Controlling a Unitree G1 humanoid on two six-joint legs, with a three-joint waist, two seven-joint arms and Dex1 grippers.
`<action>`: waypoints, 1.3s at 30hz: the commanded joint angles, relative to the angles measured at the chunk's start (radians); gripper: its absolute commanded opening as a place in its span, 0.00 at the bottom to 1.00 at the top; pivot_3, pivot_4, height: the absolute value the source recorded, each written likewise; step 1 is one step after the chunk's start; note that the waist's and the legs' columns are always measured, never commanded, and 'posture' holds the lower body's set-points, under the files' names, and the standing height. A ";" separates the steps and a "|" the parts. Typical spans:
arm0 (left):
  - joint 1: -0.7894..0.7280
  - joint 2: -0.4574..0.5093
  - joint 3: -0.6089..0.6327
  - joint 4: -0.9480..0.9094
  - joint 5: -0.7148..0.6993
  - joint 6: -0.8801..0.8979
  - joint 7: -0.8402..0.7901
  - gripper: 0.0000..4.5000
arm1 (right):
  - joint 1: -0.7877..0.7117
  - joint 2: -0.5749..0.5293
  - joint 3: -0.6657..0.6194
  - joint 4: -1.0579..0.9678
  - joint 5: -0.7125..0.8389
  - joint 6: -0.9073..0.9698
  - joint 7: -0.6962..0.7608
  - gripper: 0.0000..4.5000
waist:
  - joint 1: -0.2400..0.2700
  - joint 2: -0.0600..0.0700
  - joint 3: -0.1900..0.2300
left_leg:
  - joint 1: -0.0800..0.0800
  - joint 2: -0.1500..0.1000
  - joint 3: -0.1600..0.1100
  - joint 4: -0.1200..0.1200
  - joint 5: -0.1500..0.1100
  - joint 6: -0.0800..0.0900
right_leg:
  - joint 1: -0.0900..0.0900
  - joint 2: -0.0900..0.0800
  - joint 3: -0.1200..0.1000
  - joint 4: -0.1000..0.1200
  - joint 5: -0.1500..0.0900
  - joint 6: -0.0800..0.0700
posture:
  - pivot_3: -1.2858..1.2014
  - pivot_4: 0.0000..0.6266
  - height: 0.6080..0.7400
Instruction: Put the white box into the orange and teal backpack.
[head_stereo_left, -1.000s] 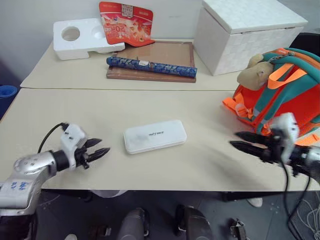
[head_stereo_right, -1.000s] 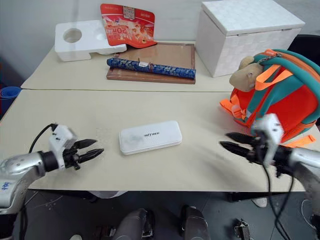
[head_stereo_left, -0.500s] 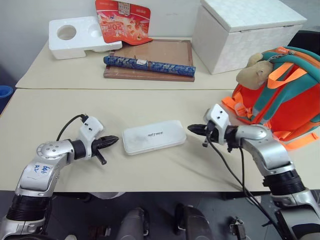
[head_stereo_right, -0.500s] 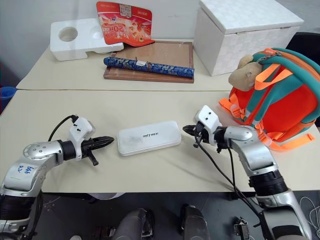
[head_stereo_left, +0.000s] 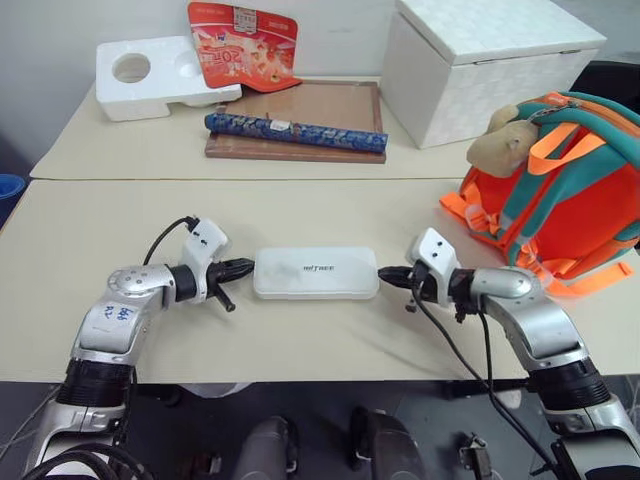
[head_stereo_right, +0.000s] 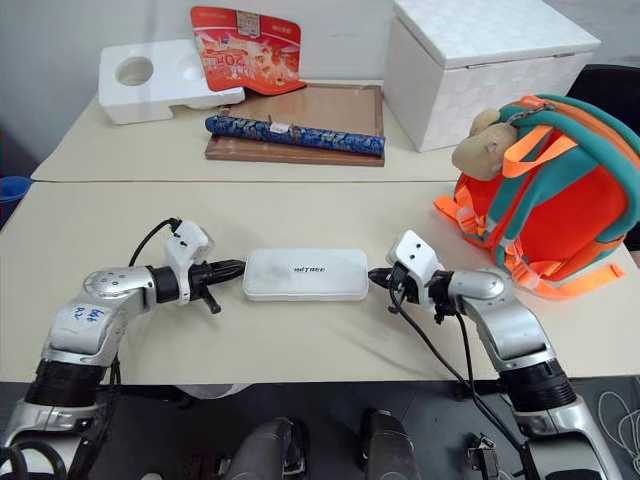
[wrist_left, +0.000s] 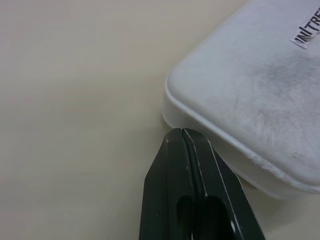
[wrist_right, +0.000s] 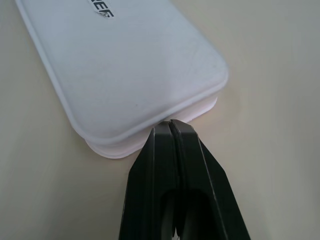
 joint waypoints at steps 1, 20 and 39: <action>-0.019 0.011 0.002 -0.005 -0.013 0.006 -0.033 0.00 | 0.005 0.000 -0.022 -0.047 0.011 -0.004 -0.009 0.00 | -0.002 0.000 0.000 | 0.001 0.000 0.001 0.000 0.000 0.000 | 0.000 0.000 0.000 0.000 0.000 0.000 | 0.52 0.24 1.00; -0.348 0.042 0.050 0.429 -0.335 0.892 -0.198 0.99 | -0.012 0.008 0.001 0.009 -0.040 -0.067 -0.010 0.00 | 0.001 -0.001 0.000 | 0.003 -0.001 0.006 0.000 0.002 -0.001 | -0.003 0.007 0.003 0.006 -0.001 0.000 | 0.52 0.24 1.00; -0.517 -0.085 -0.023 0.610 -0.331 0.880 -0.280 0.51 | 0.009 0.031 0.003 0.012 -0.074 -0.099 -0.023 0.00 | -0.003 -0.004 0.000 | 0.002 0.002 0.012 0.002 0.002 -0.002 | -0.008 0.011 0.017 0.007 0.000 0.000 | 0.52 0.24 1.00</action>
